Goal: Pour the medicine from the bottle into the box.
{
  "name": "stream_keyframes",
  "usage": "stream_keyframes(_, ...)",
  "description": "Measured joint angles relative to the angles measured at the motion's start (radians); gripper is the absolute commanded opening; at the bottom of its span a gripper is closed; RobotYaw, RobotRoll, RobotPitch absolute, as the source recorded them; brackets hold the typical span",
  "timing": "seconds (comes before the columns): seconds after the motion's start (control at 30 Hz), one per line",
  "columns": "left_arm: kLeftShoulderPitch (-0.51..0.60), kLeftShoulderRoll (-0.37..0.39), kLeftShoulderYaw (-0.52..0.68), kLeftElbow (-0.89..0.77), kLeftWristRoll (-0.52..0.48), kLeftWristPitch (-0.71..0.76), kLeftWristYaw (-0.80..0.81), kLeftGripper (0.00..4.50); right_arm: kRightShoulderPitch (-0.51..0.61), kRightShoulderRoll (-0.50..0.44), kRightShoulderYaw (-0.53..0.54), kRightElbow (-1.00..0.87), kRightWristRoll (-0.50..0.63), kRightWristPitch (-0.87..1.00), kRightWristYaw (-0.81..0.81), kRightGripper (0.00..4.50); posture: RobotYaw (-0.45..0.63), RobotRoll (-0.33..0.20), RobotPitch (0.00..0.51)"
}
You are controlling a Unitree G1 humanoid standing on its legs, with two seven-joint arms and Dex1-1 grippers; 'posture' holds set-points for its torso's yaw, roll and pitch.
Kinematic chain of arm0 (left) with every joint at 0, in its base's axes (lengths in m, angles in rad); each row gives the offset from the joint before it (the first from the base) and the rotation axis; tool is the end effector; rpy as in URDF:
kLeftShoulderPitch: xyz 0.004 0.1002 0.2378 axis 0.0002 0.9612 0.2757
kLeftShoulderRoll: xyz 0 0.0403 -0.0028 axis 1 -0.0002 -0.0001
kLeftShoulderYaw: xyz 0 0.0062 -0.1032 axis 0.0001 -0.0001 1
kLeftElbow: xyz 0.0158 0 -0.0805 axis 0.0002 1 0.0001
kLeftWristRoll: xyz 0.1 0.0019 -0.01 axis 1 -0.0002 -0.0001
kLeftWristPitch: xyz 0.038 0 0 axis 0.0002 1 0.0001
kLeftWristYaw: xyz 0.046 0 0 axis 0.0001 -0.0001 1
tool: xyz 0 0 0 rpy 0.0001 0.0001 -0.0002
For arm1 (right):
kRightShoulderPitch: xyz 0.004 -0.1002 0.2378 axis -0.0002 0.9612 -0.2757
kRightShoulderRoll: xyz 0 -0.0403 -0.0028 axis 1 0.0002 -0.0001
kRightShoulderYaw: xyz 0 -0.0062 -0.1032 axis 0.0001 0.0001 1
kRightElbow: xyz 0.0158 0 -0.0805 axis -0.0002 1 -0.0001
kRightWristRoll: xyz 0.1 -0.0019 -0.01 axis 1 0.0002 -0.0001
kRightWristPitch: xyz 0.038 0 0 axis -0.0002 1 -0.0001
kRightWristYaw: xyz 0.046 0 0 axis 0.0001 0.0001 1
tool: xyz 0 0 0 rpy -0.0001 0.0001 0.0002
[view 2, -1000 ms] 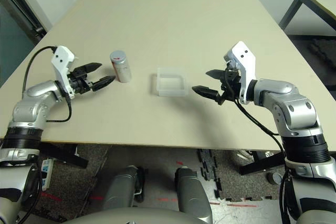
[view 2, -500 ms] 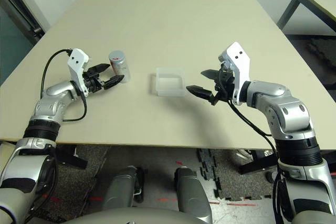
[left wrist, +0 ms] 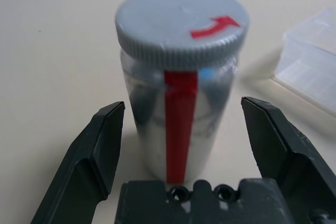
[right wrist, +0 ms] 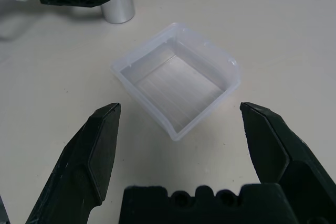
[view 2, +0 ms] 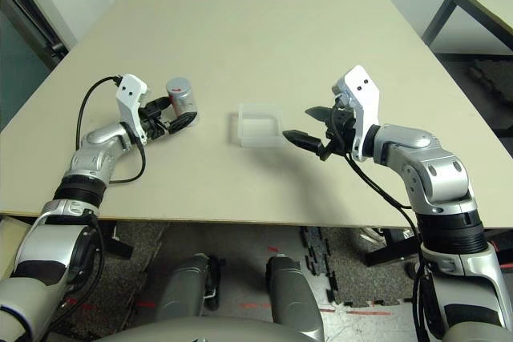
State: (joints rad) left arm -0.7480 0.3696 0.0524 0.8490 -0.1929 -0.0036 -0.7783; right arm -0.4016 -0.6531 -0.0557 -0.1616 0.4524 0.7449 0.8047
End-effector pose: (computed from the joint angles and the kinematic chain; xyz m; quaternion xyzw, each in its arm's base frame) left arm 0.3300 0.2237 0.1062 0.0388 0.0529 -0.3219 0.9445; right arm 0.2557 -0.2373 0.1712 -0.0679 0.1257 0.4001 0.9053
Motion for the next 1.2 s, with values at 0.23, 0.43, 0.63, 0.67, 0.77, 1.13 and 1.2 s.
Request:
stream_keyframes(0.23, -0.032, -0.029, 0.0, 0.107, 0.025, -0.059, 0.014, 4.45, 0.001, 0.001, -0.002, -0.019, 0.009, 0.0, -0.012, 4.5, -0.08, 0.0, 0.063)
stream_keyframes(0.43, -0.059, -0.042, 0.002, 0.167, 0.05, -0.096, 0.025, 4.45, 0.001, 0.0, -0.004, -0.032, 0.018, 0.003, -0.018, 4.5, -0.08, 0.0, 0.062)
stream_keyframes(0.63, -0.065, -0.047, 0.003, 0.201, 0.065, -0.112, 0.04, 4.45, 0.0, 0.0, -0.004, -0.035, 0.02, 0.007, -0.02, 4.5, -0.08, 0.0, 0.063)
stream_keyframes(0.67, -0.066, -0.048, 0.003, 0.206, 0.068, -0.113, 0.043, 4.09, -0.002, 0.0, -0.004, -0.035, 0.02, 0.008, -0.02, 4.5, -0.07, 0.0, 0.063)
stream_keyframes(0.77, -0.074, -0.048, 0.008, 0.22, 0.073, -0.121, 0.055, 3.13, -0.009, 0.0, -0.003, -0.034, 0.02, 0.008, -0.017, 4.5, -0.07, 0.0, 0.065)
stream_keyframes(1.13, -0.101, -0.048, 0.009, 0.165, 0.057, -0.094, -0.012, 2.46, -0.079, 0.001, 0.048, 0.041, 0.005, -0.011, 0.034, 4.5, -0.02, 0.0, 0.075)
stream_keyframes(1.2, -0.116, -0.048, 0.009, 0.09, 0.036, -0.052, -0.068, 2.46, -0.111, 0.005, 0.057, 0.056, 0.005, -0.013, 0.045, 4.5, -0.01, 0.0, 0.078)
